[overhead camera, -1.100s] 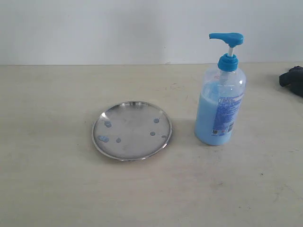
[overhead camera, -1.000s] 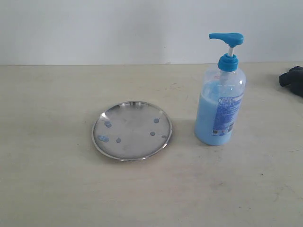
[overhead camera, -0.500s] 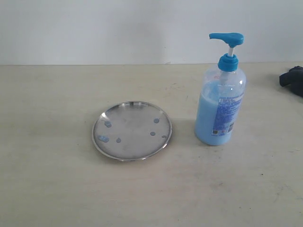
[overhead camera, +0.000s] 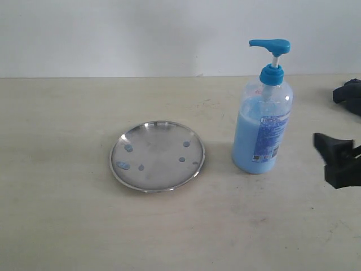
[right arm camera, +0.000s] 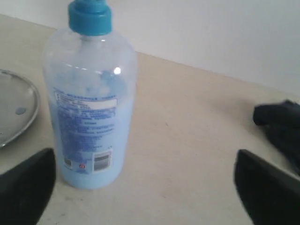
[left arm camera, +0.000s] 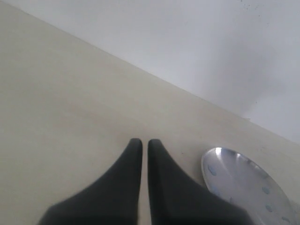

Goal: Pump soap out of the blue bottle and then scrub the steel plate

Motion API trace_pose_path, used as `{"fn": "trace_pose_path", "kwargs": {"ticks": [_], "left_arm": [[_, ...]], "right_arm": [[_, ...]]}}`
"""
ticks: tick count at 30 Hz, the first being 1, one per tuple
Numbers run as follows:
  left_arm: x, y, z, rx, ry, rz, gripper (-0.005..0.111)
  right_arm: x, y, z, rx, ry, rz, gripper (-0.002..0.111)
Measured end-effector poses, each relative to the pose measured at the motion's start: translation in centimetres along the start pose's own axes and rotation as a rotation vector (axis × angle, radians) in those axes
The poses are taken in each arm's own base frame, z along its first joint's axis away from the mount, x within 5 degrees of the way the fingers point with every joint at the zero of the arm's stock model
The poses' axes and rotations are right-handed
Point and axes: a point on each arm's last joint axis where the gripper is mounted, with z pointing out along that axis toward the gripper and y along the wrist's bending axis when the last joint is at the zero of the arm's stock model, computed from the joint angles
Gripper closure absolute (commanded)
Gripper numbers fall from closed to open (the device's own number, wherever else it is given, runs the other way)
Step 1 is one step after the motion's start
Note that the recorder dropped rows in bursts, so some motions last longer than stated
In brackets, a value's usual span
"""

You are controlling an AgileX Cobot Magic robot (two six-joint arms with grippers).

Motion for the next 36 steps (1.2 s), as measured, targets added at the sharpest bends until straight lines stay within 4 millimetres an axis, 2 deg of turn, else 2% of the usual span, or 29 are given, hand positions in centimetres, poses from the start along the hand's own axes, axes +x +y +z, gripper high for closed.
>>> {"fn": "trace_pose_path", "kwargs": {"ticks": [4,9,12,13,17,21,29,31,34,36], "left_arm": [[0.0,0.0,0.0,0.002,0.001,0.000,0.102],[0.0,0.0,0.0,0.002,0.001,0.000,0.102],[0.0,0.0,0.0,0.002,0.001,0.000,0.102],[0.0,0.0,0.0,0.002,0.001,0.000,0.102],[0.0,0.0,0.0,0.002,0.001,0.000,0.102],[0.0,0.0,0.0,0.002,0.001,0.000,0.102],[0.0,0.0,0.0,0.002,0.001,0.000,0.102],[0.0,0.0,0.0,0.002,0.001,0.000,0.102],[0.0,0.0,0.0,0.002,0.001,0.000,0.102],[0.0,0.0,0.0,0.002,0.001,0.000,0.102]], "right_arm": [[0.6,1.1,2.7,-0.101,-0.076,-0.115,0.004],[1.4,1.8,5.1,-0.161,-0.198,-0.042,0.004],[2.1,1.9,7.5,-0.177,-0.167,-0.018,0.004],[2.4,1.9,9.1,-0.181,-0.147,-0.006,0.004],[3.2,2.0,11.9,-0.190,-0.109,0.019,0.004],[3.1,2.2,15.2,-0.230,-0.127,-0.002,0.004],[2.6,2.7,17.5,-0.257,-0.159,-0.024,0.006],[2.4,2.9,17.7,-0.262,-0.167,-0.027,0.013],[2.3,3.0,17.7,-0.253,-0.159,-0.021,0.039],[2.5,2.9,17.8,-0.250,-0.144,-0.021,0.060]]}}
